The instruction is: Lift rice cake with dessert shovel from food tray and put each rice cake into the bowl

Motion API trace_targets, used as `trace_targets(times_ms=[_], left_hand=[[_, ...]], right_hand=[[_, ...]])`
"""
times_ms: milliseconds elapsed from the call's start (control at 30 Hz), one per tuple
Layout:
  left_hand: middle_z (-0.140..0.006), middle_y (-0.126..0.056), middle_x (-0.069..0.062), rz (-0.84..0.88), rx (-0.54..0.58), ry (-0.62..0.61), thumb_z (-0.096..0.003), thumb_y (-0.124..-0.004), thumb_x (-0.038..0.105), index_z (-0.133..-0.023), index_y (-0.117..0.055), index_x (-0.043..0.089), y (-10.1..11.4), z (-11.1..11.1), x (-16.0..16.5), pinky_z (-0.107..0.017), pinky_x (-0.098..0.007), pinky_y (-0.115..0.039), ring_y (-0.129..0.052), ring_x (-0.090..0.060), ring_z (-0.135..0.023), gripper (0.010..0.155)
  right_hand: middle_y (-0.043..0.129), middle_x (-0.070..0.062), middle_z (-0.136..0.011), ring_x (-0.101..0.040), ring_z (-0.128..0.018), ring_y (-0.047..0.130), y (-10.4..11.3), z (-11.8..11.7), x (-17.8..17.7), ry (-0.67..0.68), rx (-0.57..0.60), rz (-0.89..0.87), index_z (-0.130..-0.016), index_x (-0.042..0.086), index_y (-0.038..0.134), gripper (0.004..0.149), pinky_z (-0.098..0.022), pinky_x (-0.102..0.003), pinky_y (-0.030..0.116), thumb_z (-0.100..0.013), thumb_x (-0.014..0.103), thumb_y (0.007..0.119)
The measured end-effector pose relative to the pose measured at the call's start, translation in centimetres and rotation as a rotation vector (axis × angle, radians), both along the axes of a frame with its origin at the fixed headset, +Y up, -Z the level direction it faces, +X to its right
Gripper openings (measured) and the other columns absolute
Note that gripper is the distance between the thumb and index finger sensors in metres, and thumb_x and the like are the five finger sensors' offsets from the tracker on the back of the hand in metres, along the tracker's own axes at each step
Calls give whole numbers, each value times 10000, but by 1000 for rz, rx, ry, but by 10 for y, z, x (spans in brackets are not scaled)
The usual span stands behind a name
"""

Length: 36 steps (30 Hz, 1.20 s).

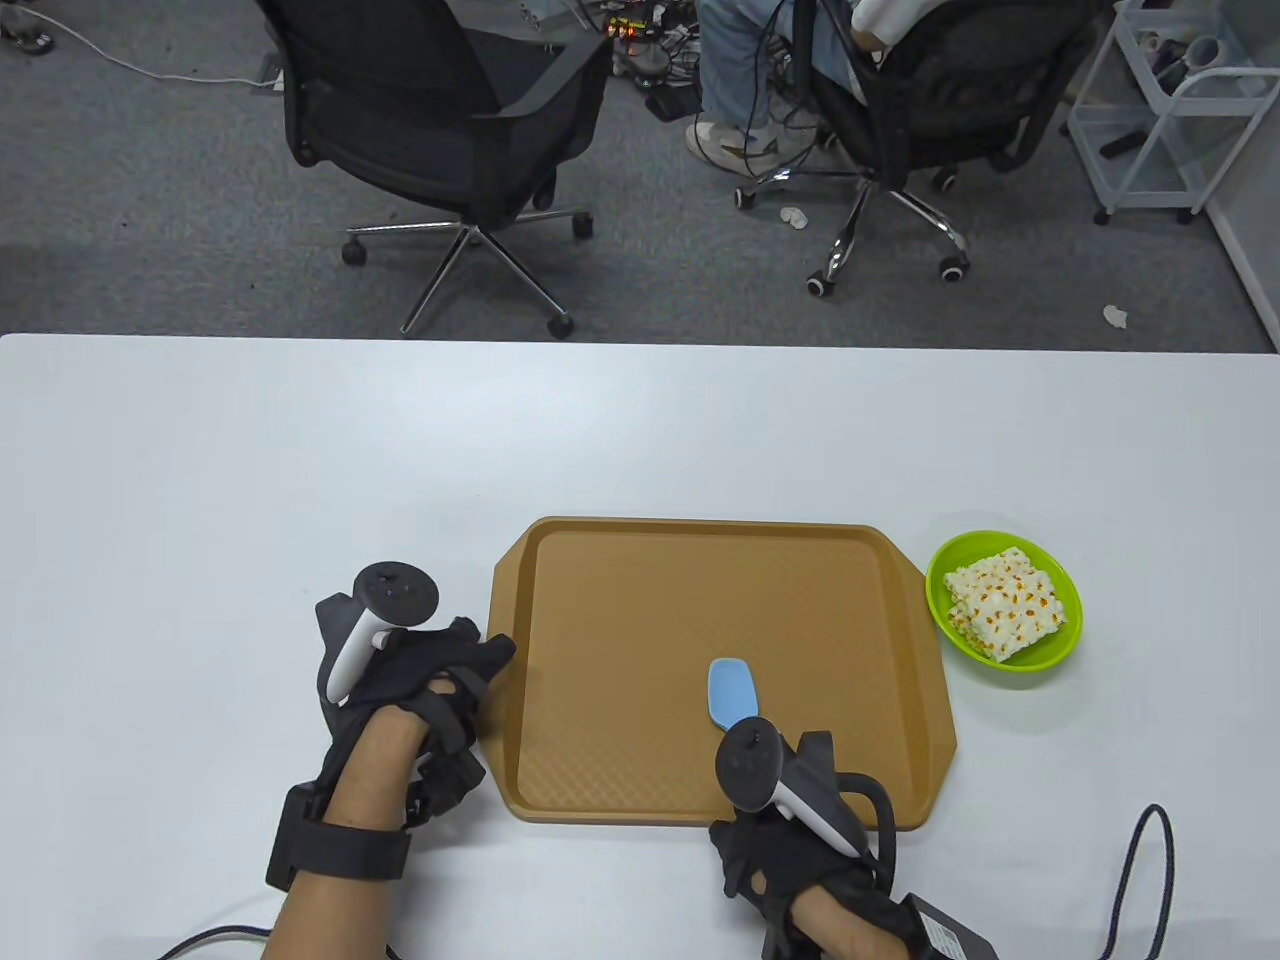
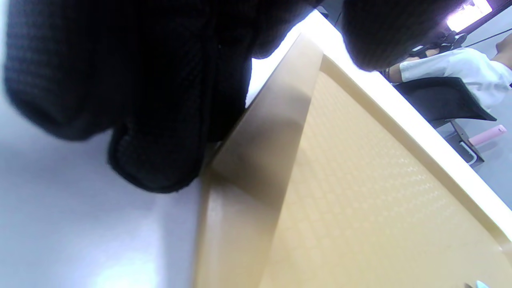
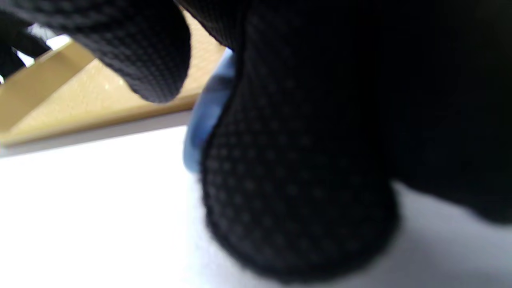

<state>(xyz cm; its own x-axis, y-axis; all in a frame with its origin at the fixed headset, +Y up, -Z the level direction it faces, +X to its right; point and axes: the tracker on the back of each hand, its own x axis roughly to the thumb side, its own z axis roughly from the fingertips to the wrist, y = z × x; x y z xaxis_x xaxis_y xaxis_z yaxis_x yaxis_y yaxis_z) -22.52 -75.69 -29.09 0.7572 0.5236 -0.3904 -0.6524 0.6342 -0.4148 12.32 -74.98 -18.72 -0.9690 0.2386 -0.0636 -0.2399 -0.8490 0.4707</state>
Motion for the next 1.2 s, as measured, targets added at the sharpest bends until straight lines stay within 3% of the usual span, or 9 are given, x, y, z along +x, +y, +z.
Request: trace_targets(times_ms=[200,333,400,467,567,633,733,833,1200], left_hand=[[-773,-973,-229,20,293,128,-469,-746,543,-1010,-578,101,25,2,-14,-267,-499,-915,-1087,-398,-474,719],[-836,-934,-229,-126,482,136,-459,-749,568,-1018,-575,122,45,10,-13,-383,-558,-877,-1036,-446,-624,736],[-1040,-732,-239,-289,523,107,-447,-765,574,-1049,-540,151,59,16,-2,-629,-686,-644,-771,-522,-930,769],[-1186,-479,-131,-448,509,19,-436,-718,656,-1084,-451,255,68,22,10,-734,-704,-416,-407,-474,-1099,807],[-1215,-380,-115,-461,557,-77,-396,-724,712,-1091,-407,285,61,32,24,-734,-732,-318,-301,-477,-1111,875],[-1234,-324,-83,-505,500,-172,-369,-706,777,-1096,-303,311,47,39,28,-713,-761,-234,-249,-477,-1122,953],[-1249,-228,-68,-594,416,-265,-353,-656,849,-1094,-204,336,19,47,22,-686,-788,-206,-168,-495,-1116,1008],[-1236,-195,-105,-446,312,-248,-357,-676,832,-1092,-212,323,8,42,18,-683,-777,-172,-131,-507,-1096,1007],[-1234,-222,-107,-462,358,-226,-357,-669,825,-1094,-242,314,12,37,13,-696,-764,-198,-163,-507,-1098,994]], right_hand=[[992,-183,-581,-229,-206,1145,38,-18,68,-327,339,-241,-930,50,635,714,-175,-404,984,-377,478,780],[917,-174,-756,-323,-473,1094,36,-32,83,-286,515,-156,-973,128,580,751,-345,-496,920,-357,516,764],[842,-169,-857,-329,-613,1059,34,-35,80,-212,565,-29,-1002,190,502,791,-434,-488,909,-344,535,772],[710,-163,-977,-353,-814,930,29,-35,75,-115,582,2,-1018,258,460,797,-576,-527,801,-340,547,765],[416,-144,-1119,-436,-1036,553,20,-35,70,4,513,72,-1036,342,343,853,-695,-629,526,-325,611,730],[207,-118,-1140,-488,-1062,293,15,-38,70,40,408,128,-1034,368,230,904,-699,-671,359,-313,664,689],[33,-113,-1109,-509,-1027,100,7,-41,74,54,218,120,-1022,374,134,944,-660,-690,218,-309,700,660],[18,-107,-1103,-496,-1019,68,4,-44,73,56,203,123,-1022,370,132,948,-649,-692,190,-310,702,662],[41,-118,-1107,-495,-1021,93,4,-44,73,57,194,120,-1026,360,145,943,-660,-676,199,-316,693,669]])
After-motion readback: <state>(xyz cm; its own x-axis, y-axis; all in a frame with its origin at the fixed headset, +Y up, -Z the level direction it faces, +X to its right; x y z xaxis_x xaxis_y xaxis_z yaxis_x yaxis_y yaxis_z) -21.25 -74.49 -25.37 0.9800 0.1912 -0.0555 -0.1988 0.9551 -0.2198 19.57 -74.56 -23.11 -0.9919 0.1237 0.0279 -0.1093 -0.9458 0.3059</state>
